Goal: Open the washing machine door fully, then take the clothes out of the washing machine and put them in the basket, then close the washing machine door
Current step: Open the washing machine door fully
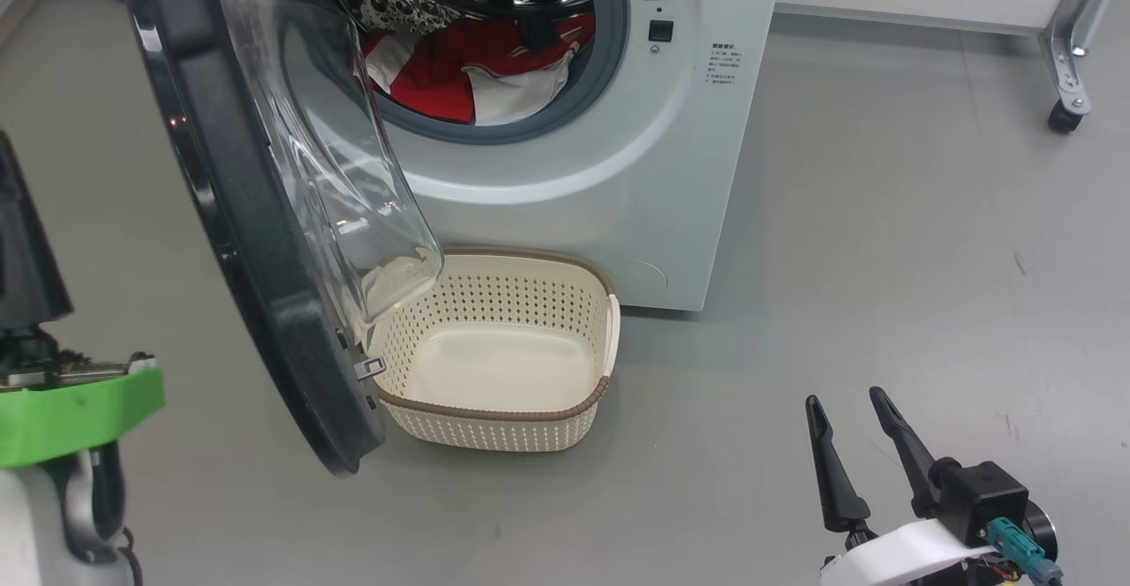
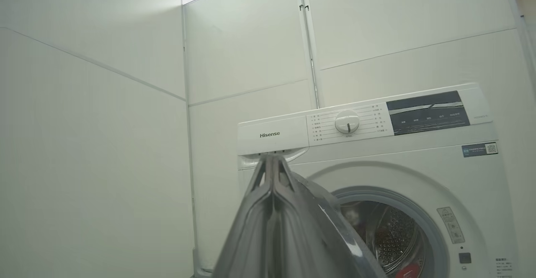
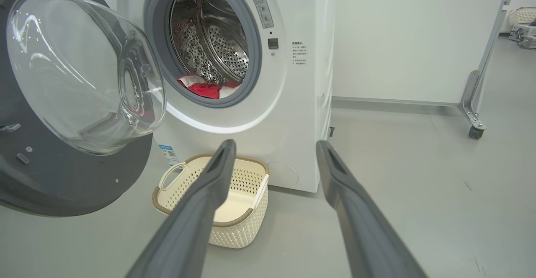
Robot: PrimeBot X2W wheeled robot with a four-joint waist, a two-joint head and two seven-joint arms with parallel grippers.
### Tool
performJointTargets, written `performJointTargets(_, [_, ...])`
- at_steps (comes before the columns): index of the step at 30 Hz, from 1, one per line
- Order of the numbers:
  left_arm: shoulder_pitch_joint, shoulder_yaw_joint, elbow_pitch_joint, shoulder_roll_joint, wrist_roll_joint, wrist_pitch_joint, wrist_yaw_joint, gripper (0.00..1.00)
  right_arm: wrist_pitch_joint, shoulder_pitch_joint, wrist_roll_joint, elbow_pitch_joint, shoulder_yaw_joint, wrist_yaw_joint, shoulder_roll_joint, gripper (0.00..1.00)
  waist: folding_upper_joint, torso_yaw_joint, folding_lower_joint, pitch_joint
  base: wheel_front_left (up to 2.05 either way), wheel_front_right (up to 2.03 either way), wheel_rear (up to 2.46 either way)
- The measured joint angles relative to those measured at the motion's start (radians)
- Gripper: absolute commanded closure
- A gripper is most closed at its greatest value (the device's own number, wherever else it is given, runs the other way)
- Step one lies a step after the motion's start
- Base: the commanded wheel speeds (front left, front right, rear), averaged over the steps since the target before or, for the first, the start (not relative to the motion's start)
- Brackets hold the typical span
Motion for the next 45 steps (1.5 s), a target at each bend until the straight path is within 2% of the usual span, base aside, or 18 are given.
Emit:
performJointTargets(16, [0.002, -0.287, -0.044, 0.006, 0.014, 0.0, 0.0, 1.0, 0.0, 0.001, -0.024, 0.015, -0.016, 0.009, 0.016, 0.0, 0.0, -0.037, 0.0, 0.017, 0.0, 0.0, 0.0])
performJointTargets(27, [0.081, -0.442, 0.113, 0.005, -0.023, 0.075, 0.0, 1.0, 0.0, -0.001, -0.033, 0.02, -0.039, 0.01, 0.029, 0.0, 0.0, -0.065, 0.0, 0.028, 0.0, 0.0, 0.0])
performJointTargets(37, [0.121, -0.418, 0.249, 0.009, -0.039, 0.125, 0.0, 1.0, 0.0, -0.001, -0.042, 0.03, -0.053, 0.01, 0.035, 0.0, 0.0, -0.068, 0.0, 0.035, 0.0, 0.0, 0.0])
performJointTargets(45, [0.12, -0.366, 0.311, 0.009, -0.04, 0.125, 0.025, 1.0, 0.0, -0.001, -0.049, 0.038, -0.053, 0.015, 0.043, 0.0, 0.0, -0.066, 0.0, 0.042, 0.0, 0.0, 0.0])
